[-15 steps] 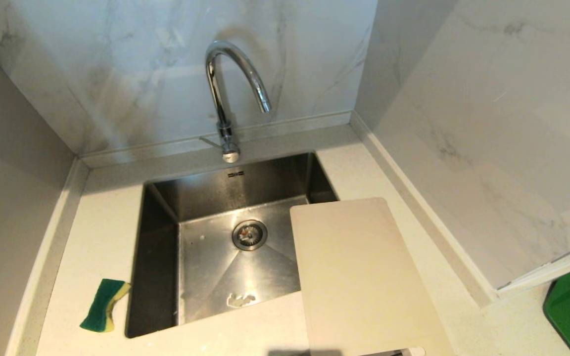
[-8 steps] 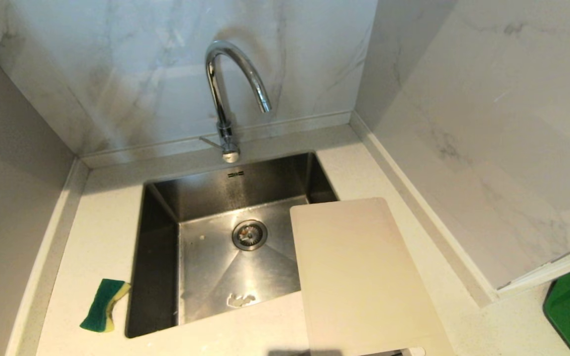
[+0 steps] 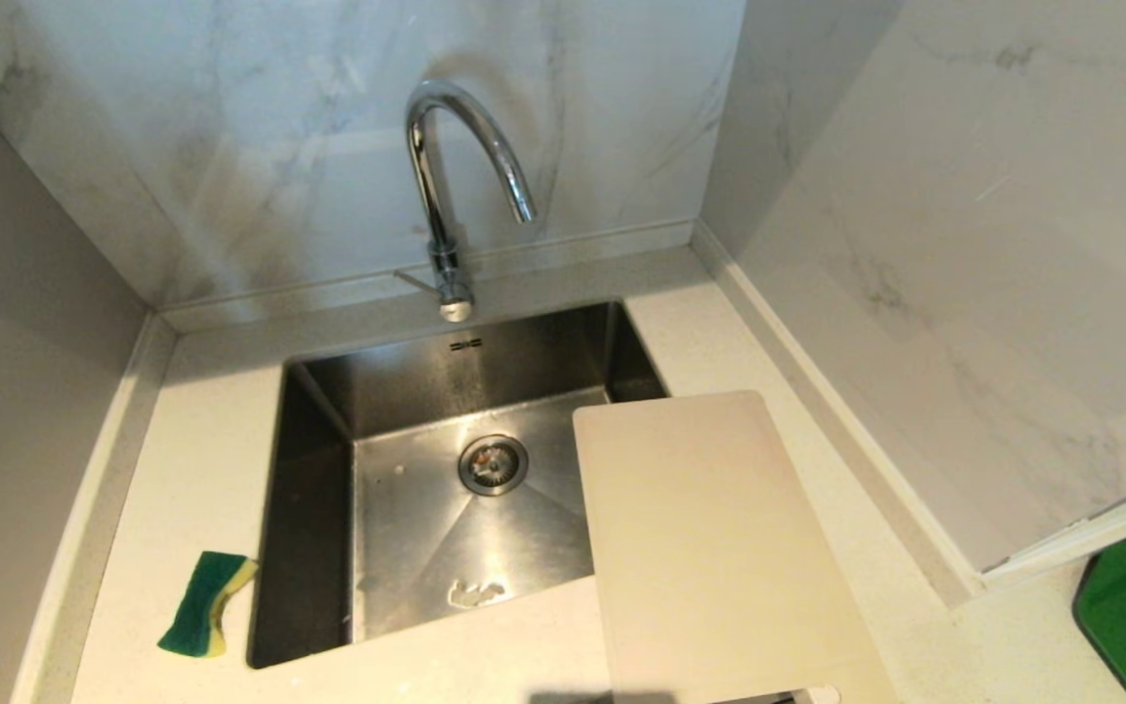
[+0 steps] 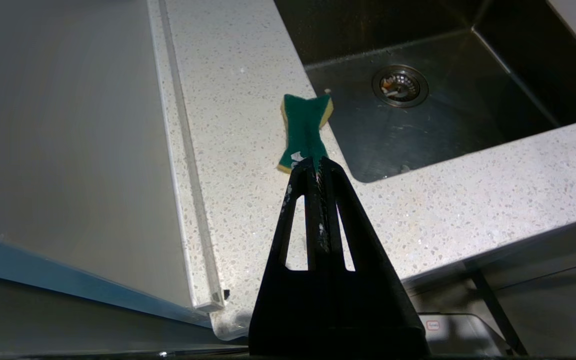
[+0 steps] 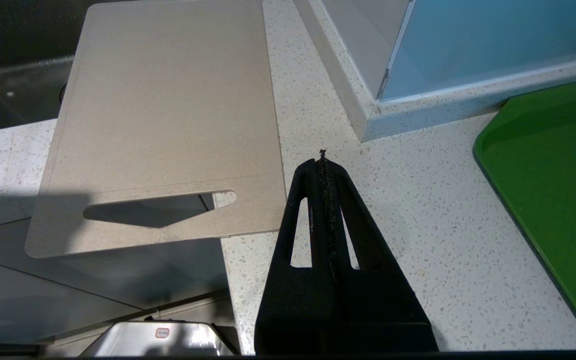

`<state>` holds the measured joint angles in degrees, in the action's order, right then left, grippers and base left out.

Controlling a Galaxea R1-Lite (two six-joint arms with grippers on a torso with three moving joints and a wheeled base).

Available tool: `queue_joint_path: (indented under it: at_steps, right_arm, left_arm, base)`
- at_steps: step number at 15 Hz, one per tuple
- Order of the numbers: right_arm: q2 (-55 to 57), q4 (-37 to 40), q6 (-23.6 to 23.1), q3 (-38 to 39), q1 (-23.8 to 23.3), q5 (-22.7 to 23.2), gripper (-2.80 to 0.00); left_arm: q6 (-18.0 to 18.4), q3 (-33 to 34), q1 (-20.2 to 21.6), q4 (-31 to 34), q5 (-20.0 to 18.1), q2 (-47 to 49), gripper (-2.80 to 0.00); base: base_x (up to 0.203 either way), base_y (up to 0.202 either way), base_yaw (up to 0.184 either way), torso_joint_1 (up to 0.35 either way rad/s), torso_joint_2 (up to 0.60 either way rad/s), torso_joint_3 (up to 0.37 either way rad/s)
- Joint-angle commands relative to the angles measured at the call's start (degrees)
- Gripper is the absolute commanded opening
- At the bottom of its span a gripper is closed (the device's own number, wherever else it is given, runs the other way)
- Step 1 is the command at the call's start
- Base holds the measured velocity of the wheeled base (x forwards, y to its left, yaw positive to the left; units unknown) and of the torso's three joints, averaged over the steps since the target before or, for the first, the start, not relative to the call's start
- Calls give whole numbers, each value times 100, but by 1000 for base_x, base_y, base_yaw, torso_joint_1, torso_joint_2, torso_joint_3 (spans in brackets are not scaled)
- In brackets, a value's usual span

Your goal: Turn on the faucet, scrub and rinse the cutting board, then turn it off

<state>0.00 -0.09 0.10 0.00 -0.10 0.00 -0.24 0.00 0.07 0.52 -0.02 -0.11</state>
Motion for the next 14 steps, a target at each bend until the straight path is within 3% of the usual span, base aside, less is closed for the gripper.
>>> queue_joint_path:
  at_steps: [1,14]
  right_arm:
    - [0,0,-10,0,1,0,-280]
    - [0,0,17,0,1,0,-280]
  left_arm:
    - [-2,9,1,0,2,2,-280]
    - [-2,9,1,0,-6,2,-280]
  base:
    - [0,0,0,0,0,0]
    - [0,0,0,0,0,0]
